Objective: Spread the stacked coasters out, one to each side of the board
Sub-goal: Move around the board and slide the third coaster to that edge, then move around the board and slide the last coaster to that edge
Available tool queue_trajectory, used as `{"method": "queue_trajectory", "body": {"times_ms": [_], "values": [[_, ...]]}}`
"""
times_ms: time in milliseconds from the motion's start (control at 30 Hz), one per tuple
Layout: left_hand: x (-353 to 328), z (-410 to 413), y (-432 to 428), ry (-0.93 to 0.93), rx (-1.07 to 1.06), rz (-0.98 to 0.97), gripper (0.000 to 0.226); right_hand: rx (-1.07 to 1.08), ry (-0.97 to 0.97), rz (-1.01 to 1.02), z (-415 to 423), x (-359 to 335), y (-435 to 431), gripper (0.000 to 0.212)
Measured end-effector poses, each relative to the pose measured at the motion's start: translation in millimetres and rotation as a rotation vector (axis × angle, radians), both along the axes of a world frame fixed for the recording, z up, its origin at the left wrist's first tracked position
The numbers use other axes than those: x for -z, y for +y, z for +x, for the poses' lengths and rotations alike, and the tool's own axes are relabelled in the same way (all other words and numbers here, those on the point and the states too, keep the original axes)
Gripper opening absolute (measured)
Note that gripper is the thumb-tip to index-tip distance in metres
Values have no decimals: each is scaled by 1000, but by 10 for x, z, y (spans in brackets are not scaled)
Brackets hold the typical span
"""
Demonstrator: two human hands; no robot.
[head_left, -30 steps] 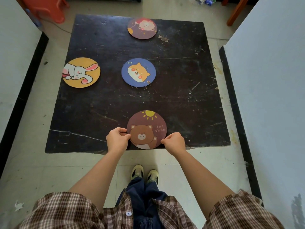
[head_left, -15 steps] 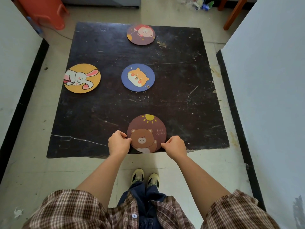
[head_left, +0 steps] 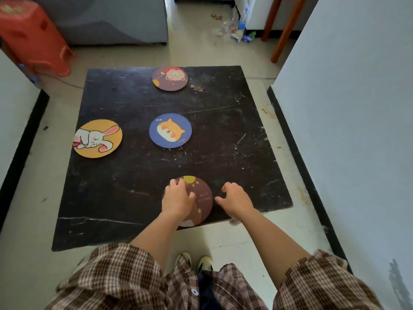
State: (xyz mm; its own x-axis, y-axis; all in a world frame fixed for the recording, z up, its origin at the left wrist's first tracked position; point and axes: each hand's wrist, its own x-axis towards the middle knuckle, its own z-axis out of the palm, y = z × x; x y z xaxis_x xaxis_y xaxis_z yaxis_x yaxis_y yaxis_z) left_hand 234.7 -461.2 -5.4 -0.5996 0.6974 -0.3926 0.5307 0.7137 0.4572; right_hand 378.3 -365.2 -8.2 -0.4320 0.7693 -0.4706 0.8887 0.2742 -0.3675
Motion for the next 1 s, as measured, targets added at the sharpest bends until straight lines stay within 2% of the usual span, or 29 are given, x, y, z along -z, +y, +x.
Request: {"method": "queue_trajectory", "body": {"times_ms": [267,467,1000], "values": [[-130,197,573,-40,144,72,38,82,13,83,329,-137,380,43],[-85,519,947,-21,158,80,38,69,-10,116,706,-150,796,47],[-52,2226,2284,-7,-151,13,50,-325,-86,146,2009,-62,2436,57]]}}
